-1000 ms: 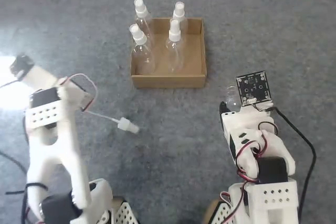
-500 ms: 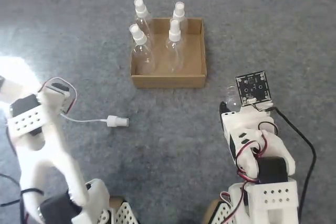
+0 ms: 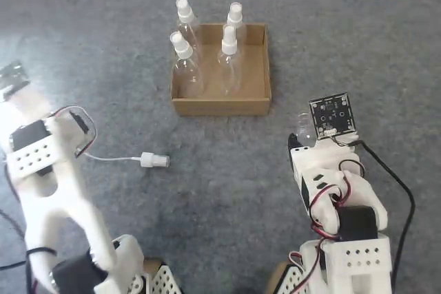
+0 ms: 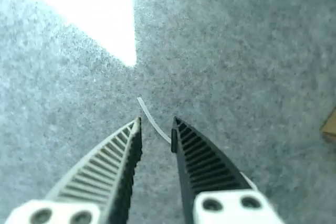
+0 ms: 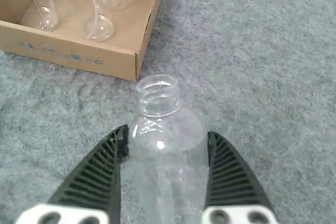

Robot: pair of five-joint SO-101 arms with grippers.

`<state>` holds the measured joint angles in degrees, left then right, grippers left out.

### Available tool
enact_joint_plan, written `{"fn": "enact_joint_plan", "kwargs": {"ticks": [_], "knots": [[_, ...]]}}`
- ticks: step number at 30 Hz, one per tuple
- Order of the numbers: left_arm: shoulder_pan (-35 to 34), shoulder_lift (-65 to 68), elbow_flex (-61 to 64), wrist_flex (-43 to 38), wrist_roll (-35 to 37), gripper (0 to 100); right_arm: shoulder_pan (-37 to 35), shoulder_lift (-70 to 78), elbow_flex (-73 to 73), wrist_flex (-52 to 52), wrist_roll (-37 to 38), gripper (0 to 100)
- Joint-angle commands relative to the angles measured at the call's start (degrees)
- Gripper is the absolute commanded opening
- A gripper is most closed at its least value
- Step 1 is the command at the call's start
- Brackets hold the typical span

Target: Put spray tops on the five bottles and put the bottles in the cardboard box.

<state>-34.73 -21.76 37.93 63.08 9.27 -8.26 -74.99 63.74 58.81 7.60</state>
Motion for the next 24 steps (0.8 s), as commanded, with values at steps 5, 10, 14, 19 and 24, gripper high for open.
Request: {"fn": "enact_joint_plan", "kwargs": {"ticks": [5, 10, 14, 19, 24], "knots": [[0.3, -1.1, -3.3, -0.3, -8.2, 8, 0.5, -1.5, -0.7, -1.0, 1.4, 3.2], [0.2, -1.1, -6.0, -0.3, -14.2, 8, 0.6, -1.5, -0.7, -1.0, 1.4, 3.2], [1.1, -1.0, -8.1, 2.9, -27.9, 8, 0.6, -1.5, -0.6, -1.0, 1.4, 3.2], [2.5, -0.6, -10.0, 8.3, -39.7, 8, 0.6, -1.5, -0.6, -1.0, 1.4, 3.2], [4.8, -1.0, -11.9, 13.2, -44.5, 8, 0.6, -1.5, -0.6, -1.0, 1.4, 3.2]]}}
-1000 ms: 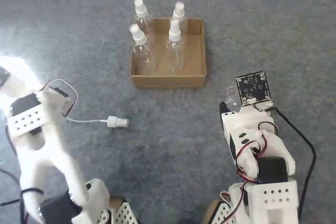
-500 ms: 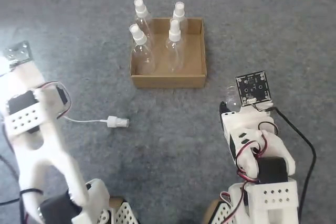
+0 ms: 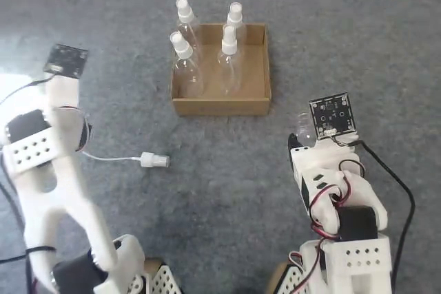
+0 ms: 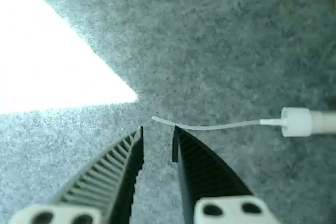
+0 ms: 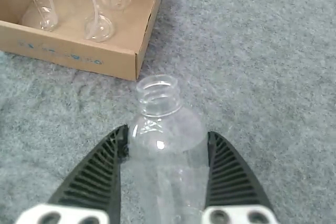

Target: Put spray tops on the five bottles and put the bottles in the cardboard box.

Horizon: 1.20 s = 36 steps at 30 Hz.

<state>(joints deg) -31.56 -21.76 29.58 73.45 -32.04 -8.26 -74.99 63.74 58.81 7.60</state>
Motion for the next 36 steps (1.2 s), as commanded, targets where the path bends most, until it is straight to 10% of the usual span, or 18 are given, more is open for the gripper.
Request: {"fn": "enact_joint_plan", "kwargs": {"ticks": [1, 36], "knots": [[2.6, -1.0, -4.1, 4.3, -4.7, 8, 0.6, -1.5, -0.6, -1.0, 1.4, 3.2], [21.5, -0.4, -6.5, 25.3, -47.6, 18, 0.7, -1.5, 0.2, -1.5, 3.0, 3.3]]}}
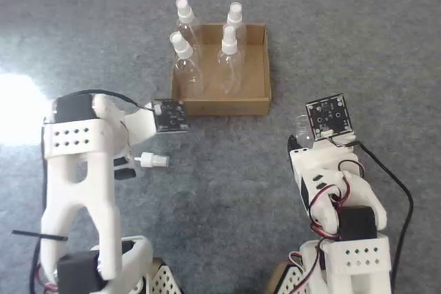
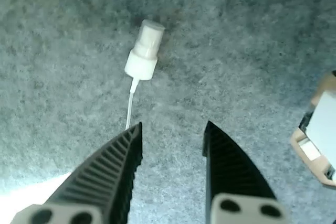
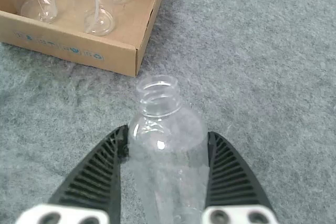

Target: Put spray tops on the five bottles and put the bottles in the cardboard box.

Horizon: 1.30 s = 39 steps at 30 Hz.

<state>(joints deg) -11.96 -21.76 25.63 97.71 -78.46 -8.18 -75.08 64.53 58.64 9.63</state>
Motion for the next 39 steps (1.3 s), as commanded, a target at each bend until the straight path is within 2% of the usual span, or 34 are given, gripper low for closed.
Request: {"fn": "enact_joint_plan", "kwargs": {"ticks": [1, 9, 25, 33, 37, 39], "knots": [[2.5, -0.3, -2.2, 1.1, -1.2, 18, 0.6, -1.5, -0.6, -1.3, 1.0, 3.3], [7.4, 8.9, -2.2, 1.0, -4.0, 18, 0.6, -1.5, -0.6, -1.3, 1.1, 3.4], [8.1, 35.7, -18.0, -0.3, -4.0, 18, 0.6, -1.5, -0.7, -1.3, 1.1, 3.4], [8.0, 46.2, -23.1, -0.4, -3.9, 14, 0.7, -1.5, -0.8, -1.3, 2.5, 3.2], [7.8, 49.6, -24.6, -3.4, -3.5, 14, 0.7, -1.5, -0.8, -1.3, 2.5, 3.2], [7.8, 50.5, -24.6, -4.9, -1.1, 14, 0.7, -1.5, -0.8, -1.3, 2.5, 3.2]]}}
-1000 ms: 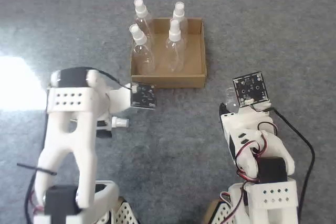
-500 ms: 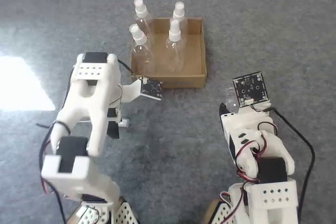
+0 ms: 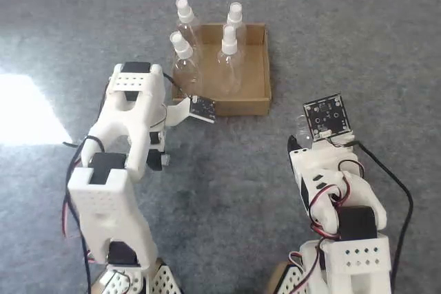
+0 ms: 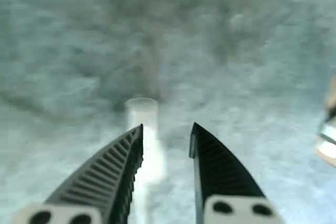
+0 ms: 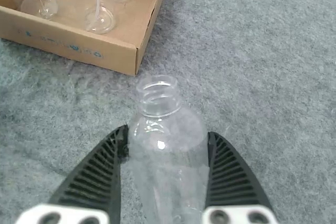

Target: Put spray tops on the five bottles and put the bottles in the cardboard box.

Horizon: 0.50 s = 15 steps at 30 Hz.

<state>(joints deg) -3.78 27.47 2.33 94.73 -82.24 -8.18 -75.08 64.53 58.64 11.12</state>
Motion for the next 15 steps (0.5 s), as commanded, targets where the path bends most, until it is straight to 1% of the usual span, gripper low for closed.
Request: {"fn": "enact_joint_plan", "kwargs": {"ticks": [1, 9, 11, 14, 15], "knots": [[-0.3, 1.3, -1.3, -2.3, 3.7, 14, 0.7, -1.5, -0.8, -1.3, 1.1, 3.2], [-0.2, 1.6, -1.3, -2.5, 4.7, 14, 0.7, -1.5, -0.8, -1.3, 1.1, 3.2], [-0.1, 1.7, -1.3, -2.5, 6.8, 11, 0.7, -1.5, -0.8, -1.3, 1.1, 3.2], [0.2, 1.7, -1.2, -2.5, 8.4, 2, 0.7, -1.5, -0.8, -1.3, 1.1, 3.2], [0.2, 1.5, -1.2, -2.2, 9.0, 1, 0.7, -1.5, -0.8, -1.3, 1.1, 3.1]]}}
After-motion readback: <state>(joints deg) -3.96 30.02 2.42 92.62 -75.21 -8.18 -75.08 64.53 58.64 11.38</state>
